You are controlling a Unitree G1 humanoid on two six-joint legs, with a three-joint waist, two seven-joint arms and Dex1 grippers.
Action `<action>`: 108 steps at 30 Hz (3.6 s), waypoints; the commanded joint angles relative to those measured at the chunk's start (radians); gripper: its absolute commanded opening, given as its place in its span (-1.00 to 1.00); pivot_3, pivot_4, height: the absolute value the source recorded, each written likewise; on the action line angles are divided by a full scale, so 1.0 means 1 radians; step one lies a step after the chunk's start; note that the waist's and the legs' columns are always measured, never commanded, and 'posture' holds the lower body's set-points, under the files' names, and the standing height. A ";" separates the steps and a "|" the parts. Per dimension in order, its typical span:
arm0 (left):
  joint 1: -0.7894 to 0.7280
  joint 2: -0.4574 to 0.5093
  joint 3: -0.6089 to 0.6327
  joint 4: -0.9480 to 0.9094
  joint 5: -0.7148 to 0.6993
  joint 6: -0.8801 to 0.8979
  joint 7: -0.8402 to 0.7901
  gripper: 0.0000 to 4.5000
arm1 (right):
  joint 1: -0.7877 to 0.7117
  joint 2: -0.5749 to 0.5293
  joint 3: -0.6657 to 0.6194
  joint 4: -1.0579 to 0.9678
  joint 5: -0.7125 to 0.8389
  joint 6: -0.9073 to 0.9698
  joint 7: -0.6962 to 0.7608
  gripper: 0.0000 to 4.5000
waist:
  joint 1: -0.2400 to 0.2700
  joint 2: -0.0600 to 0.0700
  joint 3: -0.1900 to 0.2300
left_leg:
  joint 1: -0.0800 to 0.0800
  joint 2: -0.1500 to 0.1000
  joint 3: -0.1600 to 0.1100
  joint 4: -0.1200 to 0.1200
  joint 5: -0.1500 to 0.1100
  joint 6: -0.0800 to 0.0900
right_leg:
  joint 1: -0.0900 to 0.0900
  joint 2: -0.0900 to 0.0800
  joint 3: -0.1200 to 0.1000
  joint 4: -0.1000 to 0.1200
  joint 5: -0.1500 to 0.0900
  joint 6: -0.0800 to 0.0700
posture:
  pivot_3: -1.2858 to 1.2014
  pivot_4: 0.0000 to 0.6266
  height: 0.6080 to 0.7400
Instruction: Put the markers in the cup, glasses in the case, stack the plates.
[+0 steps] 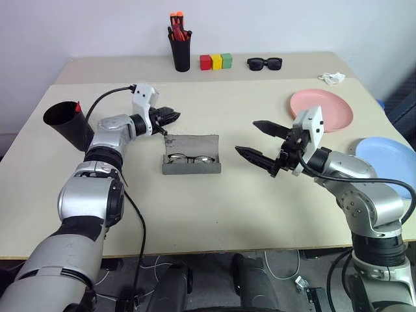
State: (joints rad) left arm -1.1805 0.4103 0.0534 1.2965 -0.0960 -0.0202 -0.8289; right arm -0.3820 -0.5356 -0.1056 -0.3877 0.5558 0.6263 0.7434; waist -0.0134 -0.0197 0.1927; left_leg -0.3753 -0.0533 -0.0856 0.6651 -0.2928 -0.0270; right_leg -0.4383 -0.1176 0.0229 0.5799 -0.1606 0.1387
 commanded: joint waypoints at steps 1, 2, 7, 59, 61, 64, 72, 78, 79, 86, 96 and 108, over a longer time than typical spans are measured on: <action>-0.022 -0.005 -0.009 0.003 0.050 0.014 0.089 -0.99 | 0.004 -0.007 -0.015 -0.043 0.016 -0.023 -0.007 1.00 | 0.001 0.000 0.000 | 0.000 0.000 0.000 0.000 0.000 0.000 | 0.000 0.000 0.000 0.000 0.000 0.000 | 0.03 -0.52 1.00; -0.019 -0.008 -0.015 0.005 0.064 0.020 0.096 -0.99 | 0.005 -0.005 -0.013 -0.046 0.015 -0.024 -0.010 1.00 | 0.001 0.000 0.000 | 0.000 0.000 0.000 0.000 0.000 0.000 | 0.000 0.000 0.000 0.000 0.000 0.000 | 0.03 -0.52 1.00; -0.008 -0.003 -0.043 0.013 0.106 0.106 -0.002 -0.99 | 0.002 -0.001 -0.007 -0.047 0.013 -0.030 -0.022 1.00 | 0.000 0.000 0.000 | 0.000 0.000 0.000 0.000 0.000 0.000 | 0.000 0.000 0.000 0.000 0.000 0.000 | 0.03 -0.52 1.00; 0.272 0.077 0.012 -0.800 -0.328 0.471 -0.743 0.98 | 0.148 -0.288 -0.248 0.441 -0.374 0.057 -0.355 1.00 | -0.004 0.001 0.000 | 0.002 0.000 0.000 0.002 -0.001 0.001 | 0.002 0.000 0.001 0.001 0.000 0.000 | 0.03 -0.52 1.00; 0.275 0.080 0.010 -0.803 -0.332 0.472 -0.736 0.98 | 0.151 -0.295 -0.208 0.486 -0.413 0.071 -0.369 1.00 | -0.003 0.001 0.000 | 0.002 0.000 0.000 0.002 -0.001 0.001 | 0.003 0.000 0.001 0.001 0.000 0.000 | 0.03 -0.52 1.00; 0.287 0.080 0.005 -0.815 -0.330 0.459 -0.724 0.99 | 0.141 -0.275 -0.220 0.522 -0.396 0.095 -0.367 0.89 | -0.002 0.001 0.000 | 0.002 0.000 0.000 0.002 -0.001 0.001 | 0.003 0.000 0.001 0.000 0.000 0.000 | 0.03 -0.52 1.00; 0.325 0.090 0.013 -0.874 -0.357 0.483 -0.683 1.00 | 0.069 -0.271 -0.255 0.600 -0.389 0.106 -0.409 -0.72 | -0.001 0.001 0.000 | 0.002 0.000 0.000 0.002 -0.001 0.001 | 0.003 0.000 0.001 0.000 0.000 0.000 | 0.03 -0.52 1.00; 0.335 0.091 0.026 -0.890 -0.370 0.477 -0.647 1.00 | -0.048 -0.288 -0.212 0.637 -0.448 -0.038 -0.444 -0.98 | -0.006 0.001 0.000 | 0.002 0.000 0.000 0.002 -0.001 0.001 | 0.003 0.000 0.001 0.000 0.000 0.000 | 0.03 -0.52 1.00; 0.336 0.091 0.030 -0.890 -0.373 0.472 -0.639 1.00 | -0.082 -0.280 -0.211 0.644 -0.448 -0.066 -0.448 -0.98 | -0.007 0.001 0.000 | 0.002 0.000 0.000 0.002 -0.001 0.001 | 0.003 0.000 0.001 0.000 0.000 0.000 | 0.03 -0.52 1.00; 0.341 0.066 0.069 -0.888 -0.375 0.379 -0.526 1.00 | -0.390 -0.175 -0.024 0.959 -0.535 -0.416 -0.384 -0.98 | -0.021 0.002 0.000 | 0.003 0.001 0.000 0.001 0.000 0.001 | 0.003 0.000 0.001 -0.001 0.000 0.000 | 0.03 -0.52 1.00; 0.432 0.085 0.079 -1.017 -0.416 0.412 -0.458 1.00 | -0.682 -0.080 0.096 1.575 -0.649 -0.743 -0.347 -0.71 | -0.030 0.002 0.000 | -0.001 0.000 0.000 -0.002 0.000 -0.001 | 0.001 -0.001 0.001 -0.002 0.000 0.000 | 0.03 -0.52 1.00; 0.511 0.141 0.113 -1.130 -0.516 0.534 -0.415 1.00 | -0.550 -0.117 -0.140 1.294 -0.355 -0.501 -0.123 0.26 | -0.034 0.004 0.001 | 0.001 0.000 0.000 -0.002 0.000 -0.001 | 0.001 0.000 0.001 0.000 0.000 0.000 | 0.03 -0.52 1.00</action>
State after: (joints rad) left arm -0.6780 0.5205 0.1356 0.2114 -0.5826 0.4994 -1.2368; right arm -0.9728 -0.6293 -0.2008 1.0359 0.1314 0.0396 0.5764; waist -0.0474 -0.0161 0.1937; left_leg -0.3745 -0.0532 -0.0862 0.6632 -0.2925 -0.0276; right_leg -0.4376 -0.1176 0.0238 0.5806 -0.1605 0.1384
